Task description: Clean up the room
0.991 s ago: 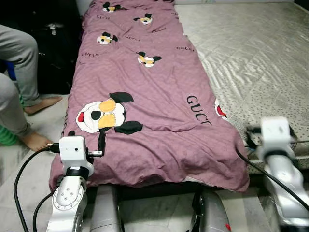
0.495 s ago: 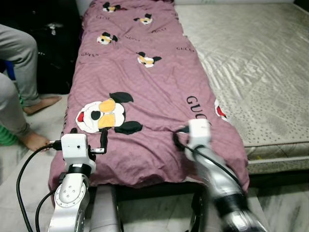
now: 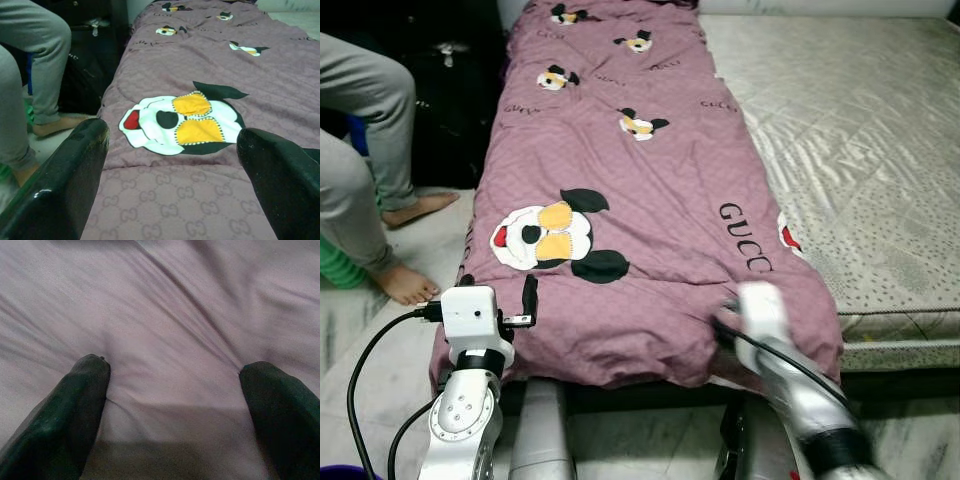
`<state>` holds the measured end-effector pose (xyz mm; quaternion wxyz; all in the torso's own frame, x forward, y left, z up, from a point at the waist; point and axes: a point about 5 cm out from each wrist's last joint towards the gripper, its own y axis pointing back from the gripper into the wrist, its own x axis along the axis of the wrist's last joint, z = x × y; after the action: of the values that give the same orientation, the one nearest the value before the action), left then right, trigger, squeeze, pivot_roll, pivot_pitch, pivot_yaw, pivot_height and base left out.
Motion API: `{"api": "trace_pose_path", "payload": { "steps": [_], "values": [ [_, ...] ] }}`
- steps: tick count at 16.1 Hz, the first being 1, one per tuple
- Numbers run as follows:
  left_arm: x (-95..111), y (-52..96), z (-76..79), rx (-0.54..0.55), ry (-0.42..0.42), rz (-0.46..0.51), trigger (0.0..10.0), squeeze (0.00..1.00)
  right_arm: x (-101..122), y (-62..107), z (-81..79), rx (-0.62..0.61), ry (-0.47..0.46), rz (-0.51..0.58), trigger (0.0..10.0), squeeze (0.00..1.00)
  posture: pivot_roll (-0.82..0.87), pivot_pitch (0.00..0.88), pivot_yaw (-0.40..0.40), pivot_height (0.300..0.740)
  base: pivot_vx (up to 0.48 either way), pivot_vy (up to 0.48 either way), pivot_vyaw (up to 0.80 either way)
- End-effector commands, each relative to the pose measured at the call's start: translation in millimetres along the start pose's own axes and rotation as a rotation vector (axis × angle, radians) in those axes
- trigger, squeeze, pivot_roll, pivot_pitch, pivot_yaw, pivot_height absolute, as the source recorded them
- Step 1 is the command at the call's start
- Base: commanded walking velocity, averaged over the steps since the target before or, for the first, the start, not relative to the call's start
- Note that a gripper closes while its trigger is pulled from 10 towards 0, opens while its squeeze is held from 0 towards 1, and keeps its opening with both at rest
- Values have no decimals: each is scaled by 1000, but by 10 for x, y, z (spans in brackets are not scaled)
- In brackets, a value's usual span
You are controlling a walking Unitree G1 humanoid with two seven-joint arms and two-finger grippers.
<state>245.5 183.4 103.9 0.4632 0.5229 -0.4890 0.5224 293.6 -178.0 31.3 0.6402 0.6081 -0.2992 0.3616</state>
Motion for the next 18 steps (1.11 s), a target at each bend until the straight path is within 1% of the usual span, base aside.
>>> {"api": "trace_pose_path", "payload": {
  "steps": [1,2,3,4,5,6,8,10,11,12,13,14,15,16,17,18],
  "values": [
    [14,-21,15,-9,-8,2,10000,0,-215,83,173,-47,-9,-82,10000,1000,60,118,-19,538,0,0,0],
    [18,-32,19,-13,-8,2,10000,0,-264,137,235,-55,-4,-88,10000,1000,57,118,-16,538,0,0,0],
    [20,-39,15,-14,-8,3,10000,0,-279,185,248,-57,-19,-80,10000,1000,51,118,-9,538,0,0,0],
    [23,-49,7,-17,-10,4,10000,0,-159,265,241,-56,-46,31,10000,1000,48,117,-5,538,0,0,0],
    [23,-52,5,-17,-11,4,10000,0,-108,295,237,-55,-52,74,10000,1000,47,116,-2,538,0,0,0],
    [18,-59,-1,-19,-13,3,10000,0,43,351,220,-60,-14,181,10000,1000,42,110,1,538,0,0,0],
    [17,-69,8,-22,-11,4,10000,0,316,447,239,-104,-17,341,10000,1000,39,99,3,538,0,0,0],
    [34,-89,20,-21,-6,12,10000,0,573,539,309,-176,-10,476,10000,1000,36,87,4,538,0,0,0],
    [51,-104,20,-17,-3,22,10000,0,759,615,356,-218,-32,570,10000,1000,33,77,6,538,0,0,0],
    [63,-110,17,-14,1,30,10000,0,824,641,352,-217,-48,604,10000,1000,31,73,7,538,0,0,0],
    [88,-120,24,-14,5,39,10000,0,925,664,297,-175,-100,642,10000,1000,28,67,9,538,0,0,0],
    [108,-130,33,-15,11,47,10000,0,1007,683,217,-131,-118,672,10000,498,24,57,12,538,0,0,0],
    [118,-136,49,-18,17,52,10000,0,1034,700,145,-112,-96,697,10000,0,22,51,14,538,0,0,0],
    [108,-140,59,-20,18,50,10000,0,1019,695,119,-110,-80,704,10000,0,16,39,21,538,0,0,0],
    [77,-146,65,-21,21,43,10000,0,1006,684,70,-82,-111,705,10000,0,13,30,24,538,0,0,0],
    [58,-154,67,-21,23,39,10000,0,1040,687,22,-56,-133,723,10000,0,8,26,27,538,0,0,0]
  ]
}}
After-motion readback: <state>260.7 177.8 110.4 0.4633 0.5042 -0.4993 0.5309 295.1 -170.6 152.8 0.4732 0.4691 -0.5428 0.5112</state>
